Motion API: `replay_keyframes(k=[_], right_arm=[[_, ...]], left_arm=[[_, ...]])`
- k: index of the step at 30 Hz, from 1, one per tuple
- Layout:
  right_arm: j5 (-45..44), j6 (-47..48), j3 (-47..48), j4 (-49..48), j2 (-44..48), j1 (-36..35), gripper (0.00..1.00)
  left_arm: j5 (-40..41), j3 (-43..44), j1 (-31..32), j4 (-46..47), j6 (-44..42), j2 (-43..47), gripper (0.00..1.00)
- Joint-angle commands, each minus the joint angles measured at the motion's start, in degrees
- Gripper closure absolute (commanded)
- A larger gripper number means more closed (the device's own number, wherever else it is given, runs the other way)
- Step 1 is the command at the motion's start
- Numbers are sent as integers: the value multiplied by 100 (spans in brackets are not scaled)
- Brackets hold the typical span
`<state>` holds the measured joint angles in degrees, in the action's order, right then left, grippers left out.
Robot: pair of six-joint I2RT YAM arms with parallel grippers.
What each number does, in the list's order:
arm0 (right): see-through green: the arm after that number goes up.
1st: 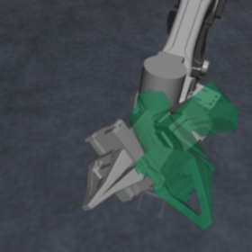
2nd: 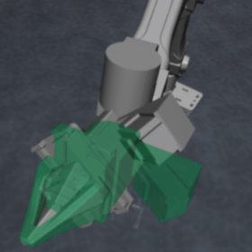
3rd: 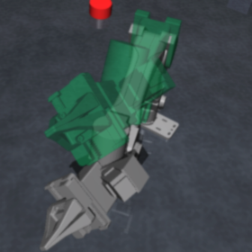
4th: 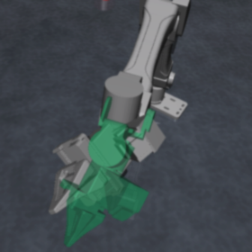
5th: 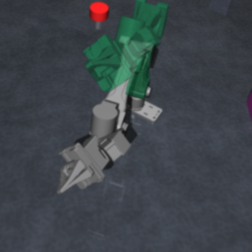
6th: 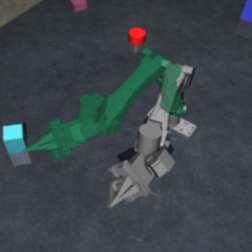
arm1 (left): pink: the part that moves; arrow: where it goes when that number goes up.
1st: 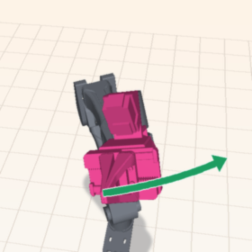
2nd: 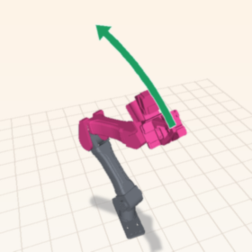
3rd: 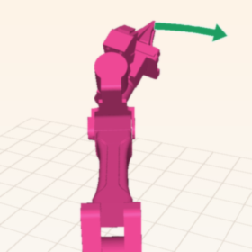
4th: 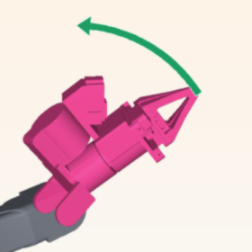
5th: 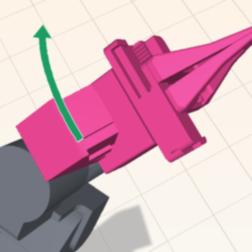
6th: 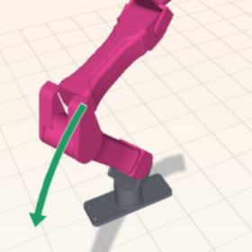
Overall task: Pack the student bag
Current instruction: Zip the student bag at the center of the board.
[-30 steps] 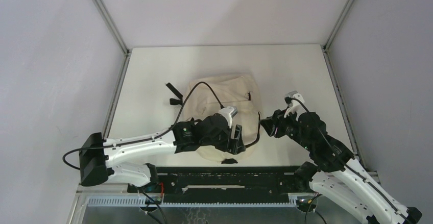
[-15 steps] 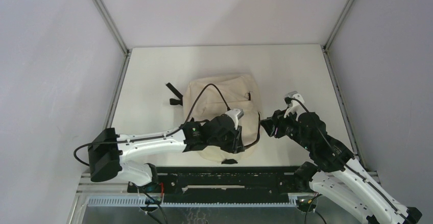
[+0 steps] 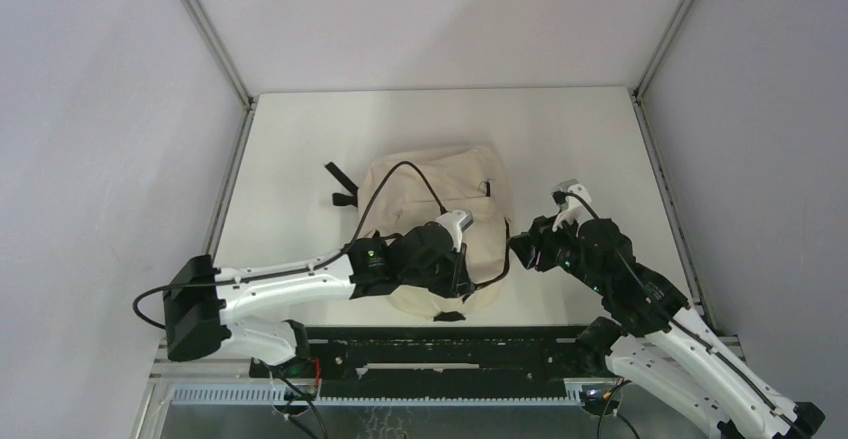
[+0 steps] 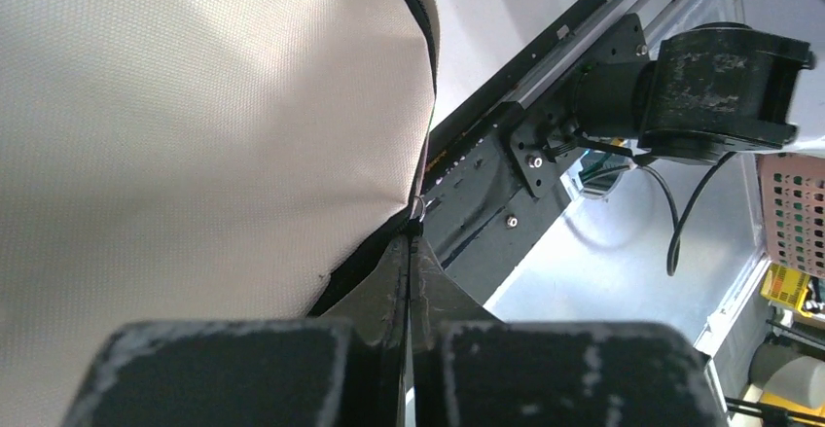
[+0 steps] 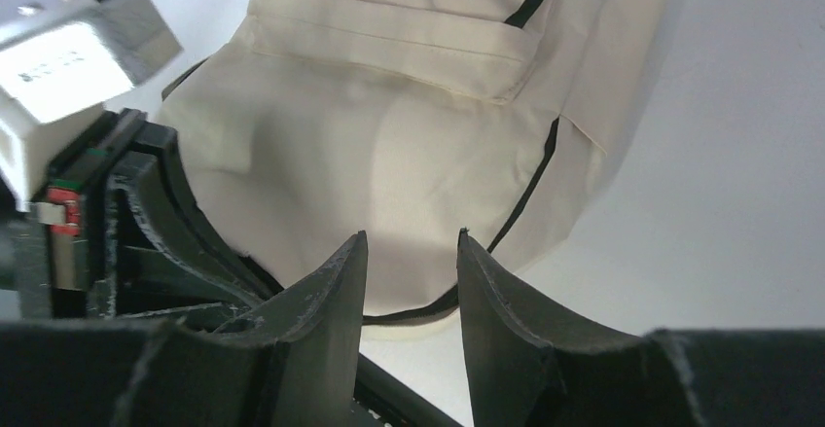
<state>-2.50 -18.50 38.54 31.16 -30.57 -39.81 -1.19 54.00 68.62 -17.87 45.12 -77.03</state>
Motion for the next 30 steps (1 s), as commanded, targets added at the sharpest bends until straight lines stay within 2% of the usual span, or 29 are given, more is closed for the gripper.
replay_keyframes(k=[1,6,7,8,9,12,15,18,21,23,27,30], right_arm=[[13,-243,-39,-68,-151,37,53],[-140,-1146,-146,217,-322,52,50],[-244,-1503,-163,350,-353,52,45],[-338,-2048,-148,572,-418,71,36],[-312,-2463,-124,797,-487,145,30],[429,-3131,-174,986,-705,405,30],[457,-3724,-398,922,-597,422,28],[569,-4235,-725,518,-427,482,27],[1094,-4551,-1083,-152,-481,639,29],[1499,-4647,-1155,-477,-677,740,34],[1640,-4656,-1155,-767,-1012,793,58],[1610,-4634,-1156,-857,-1073,898,98]], left_arm=[[66,291,16,-27,-40,420,100],[-92,132,12,-59,-95,610,100],[-100,87,16,-62,-100,645,100],[-81,30,12,-58,-100,686,100],[-57,1,11,-51,-100,716,100],[-37,-70,11,-36,-100,765,100],[-71,-115,11,5,-109,761,100],[-42,-163,11,3,-117,729,100],[-42,-230,11,24,-118,720,100],[-51,-280,12,49,-114,759,100],[80,-456,16,-19,-96,961,100],[315,-617,11,-131,-83,1199,100]])
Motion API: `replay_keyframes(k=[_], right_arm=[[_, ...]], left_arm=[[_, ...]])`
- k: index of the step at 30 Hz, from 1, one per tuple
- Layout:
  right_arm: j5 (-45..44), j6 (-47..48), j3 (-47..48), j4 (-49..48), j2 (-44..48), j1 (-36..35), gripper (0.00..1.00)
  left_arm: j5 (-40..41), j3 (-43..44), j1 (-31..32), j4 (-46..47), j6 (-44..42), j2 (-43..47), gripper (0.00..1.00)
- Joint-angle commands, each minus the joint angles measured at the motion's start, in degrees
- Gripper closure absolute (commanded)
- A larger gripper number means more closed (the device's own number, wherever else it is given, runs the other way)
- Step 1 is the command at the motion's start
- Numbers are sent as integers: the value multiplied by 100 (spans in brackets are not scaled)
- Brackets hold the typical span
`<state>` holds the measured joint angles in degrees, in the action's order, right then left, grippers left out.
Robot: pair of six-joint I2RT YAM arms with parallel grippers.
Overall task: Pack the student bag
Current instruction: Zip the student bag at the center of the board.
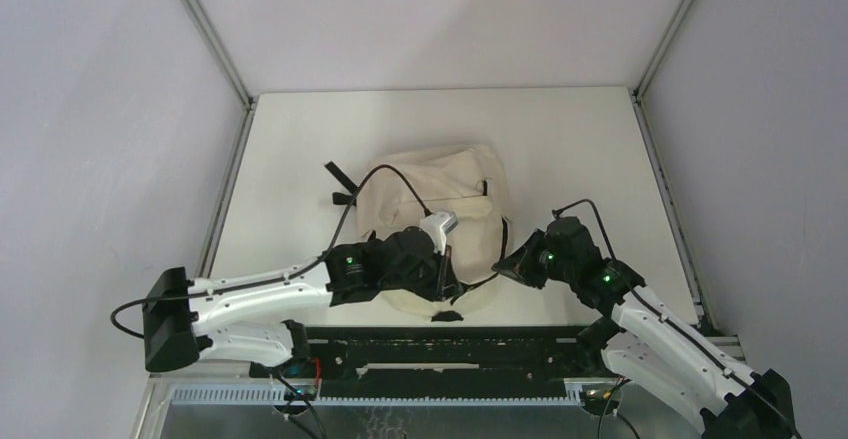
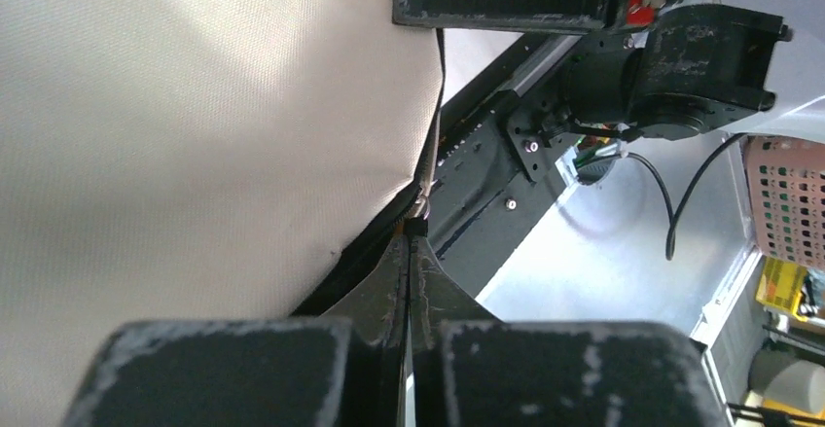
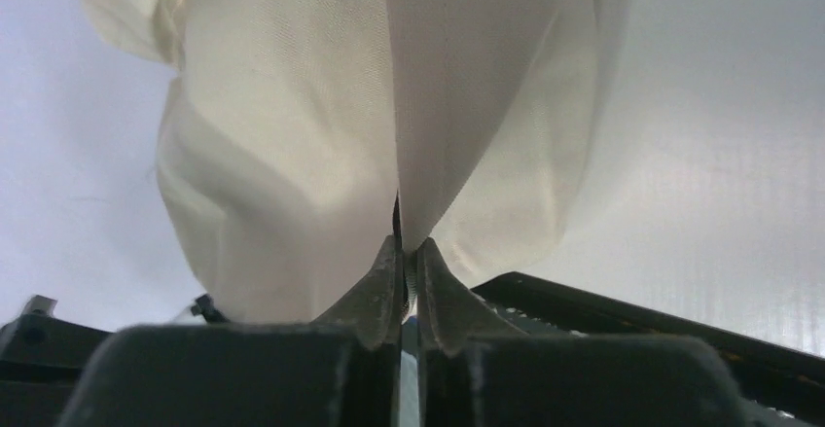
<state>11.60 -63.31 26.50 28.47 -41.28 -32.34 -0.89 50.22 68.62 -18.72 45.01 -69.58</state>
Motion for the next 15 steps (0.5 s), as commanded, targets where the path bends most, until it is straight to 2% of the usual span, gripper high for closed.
replay_keyframes(k=[1,11,15], right_arm=[[190,-134,44,-588,-4,208,100],[-156,219,47,-336,29,757,100],[-237,530,49,-296,98,1216,100]], left_arm=[[388,-303,17,-105,-72,567,100],[928,-797,11,-1042,-99,1357,100],[1355,-998,11,-1604,20,1948,100]])
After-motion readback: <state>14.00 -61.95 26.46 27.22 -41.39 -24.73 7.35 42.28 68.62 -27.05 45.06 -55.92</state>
